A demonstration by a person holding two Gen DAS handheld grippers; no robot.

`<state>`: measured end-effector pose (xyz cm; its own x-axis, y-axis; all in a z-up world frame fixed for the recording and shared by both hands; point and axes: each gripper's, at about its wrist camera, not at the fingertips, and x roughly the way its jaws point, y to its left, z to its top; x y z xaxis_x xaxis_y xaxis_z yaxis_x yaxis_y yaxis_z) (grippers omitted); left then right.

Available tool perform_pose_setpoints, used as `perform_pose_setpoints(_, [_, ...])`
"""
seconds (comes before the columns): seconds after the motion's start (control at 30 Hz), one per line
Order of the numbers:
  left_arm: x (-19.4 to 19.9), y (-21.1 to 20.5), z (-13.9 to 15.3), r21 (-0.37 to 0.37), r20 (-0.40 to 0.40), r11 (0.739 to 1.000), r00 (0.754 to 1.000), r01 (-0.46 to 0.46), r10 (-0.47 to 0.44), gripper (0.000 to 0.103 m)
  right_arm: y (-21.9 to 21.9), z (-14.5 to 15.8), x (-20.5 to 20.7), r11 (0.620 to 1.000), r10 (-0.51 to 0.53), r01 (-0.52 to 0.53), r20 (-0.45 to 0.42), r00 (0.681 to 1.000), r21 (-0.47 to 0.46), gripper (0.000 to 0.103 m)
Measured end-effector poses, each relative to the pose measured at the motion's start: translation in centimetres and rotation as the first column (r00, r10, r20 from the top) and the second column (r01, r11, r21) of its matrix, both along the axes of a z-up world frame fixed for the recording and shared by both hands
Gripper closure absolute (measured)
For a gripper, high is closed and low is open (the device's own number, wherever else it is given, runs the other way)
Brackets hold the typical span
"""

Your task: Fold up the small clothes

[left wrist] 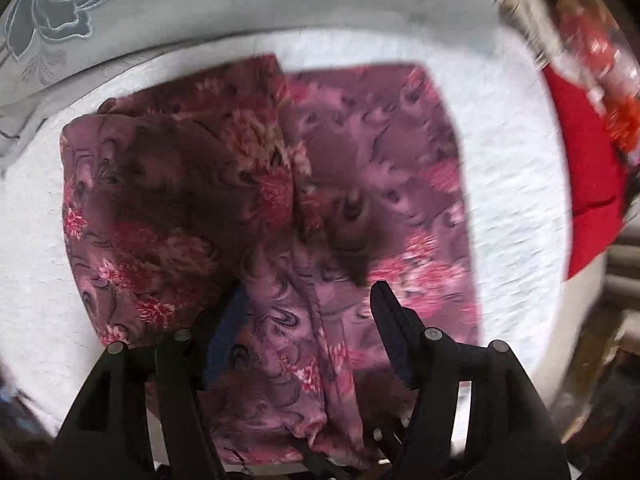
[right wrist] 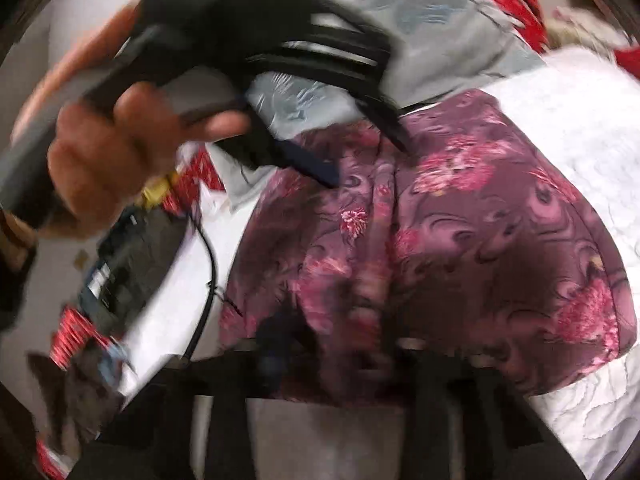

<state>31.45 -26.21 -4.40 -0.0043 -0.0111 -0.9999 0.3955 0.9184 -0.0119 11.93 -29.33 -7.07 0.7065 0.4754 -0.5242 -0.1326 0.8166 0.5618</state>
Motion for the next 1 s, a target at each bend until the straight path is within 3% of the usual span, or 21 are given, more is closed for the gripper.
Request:
perform_pose_setpoints(0.07, [-0.4, 0.1, -0.3, 0.013, 0.007, 1.000, 1.000, 0.011, -0.011, 0.040, -0.1, 0.6, -0.6, 1.000, -0.008, 0.008, 0.030, 1.000, 0.009, 0.085])
perform_pose_setpoints(0.13, [-0.7, 0.3, -0.1, 0.038, 0.030, 0.999, 0.999, 0.024, -0.025, 0.055, -0.3, 1.2, -1.0, 1.000, -0.019, 0.018, 0.053, 0.998, 0.016, 0.088])
perform_pose_setpoints(0.17, [-1.0, 0.5, 0.1, 0.063, 0.047, 0.997, 0.998, 0.036, -0.039, 0.071, -0.4, 1.5, -1.2, 1.000, -0.024, 0.023, 0.061, 0.998, 0.019, 0.089])
perform_pose_setpoints(0.2, [-1.1, 0.6, 0.3, 0.069, 0.051, 0.997, 0.998, 0.043, -0.047, 0.079, -0.6, 1.8, -1.3, 0.999, -0.027, 0.025, 0.067, 0.997, 0.021, 0.090])
perform_pose_setpoints(0.27, [-1.4, 1.4, 0.9, 0.024, 0.050, 0.999, 0.998, 0.031, -0.032, 0.089, -0.7, 2.4, -1.6, 0.999, -0.028, 0.025, 0.080, 0.996, 0.030, 0.091])
perform_pose_setpoints(0.53, [-2.9, 1.5, 4.9, -0.124, 0.095, 0.991, 0.995, 0.040, -0.028, 0.093, -2.8, 4.6, -2.5, 0.986, -0.094, 0.073, 0.138, 0.986, 0.148, 0.092])
perform_pose_setpoints(0.73, [-3.4, -0.9, 6.1, -0.274, 0.073, 0.961, 0.997, 0.033, -0.013, 0.093, -6.1, 5.6, -3.5, 0.969, -0.199, 0.171, 0.151, 0.968, 0.178, 0.092])
perform_pose_setpoints(0.8, [-2.9, -2.3, 5.9, -0.321, 0.055, 0.946, 0.998, 0.038, -0.021, 0.099, -7.3, 4.9, -3.8, 0.959, -0.240, 0.216, 0.126, 0.962, 0.182, 0.092])
perform_pose_setpoints(1.0, [-2.0, -2.6, 3.7, -0.432, 0.004, 0.901, 0.999, -0.034, 0.040, 0.098, -9.8, 0.1, -3.5, 0.934, -0.300, 0.303, -0.045, 0.953, 0.189, 0.092])
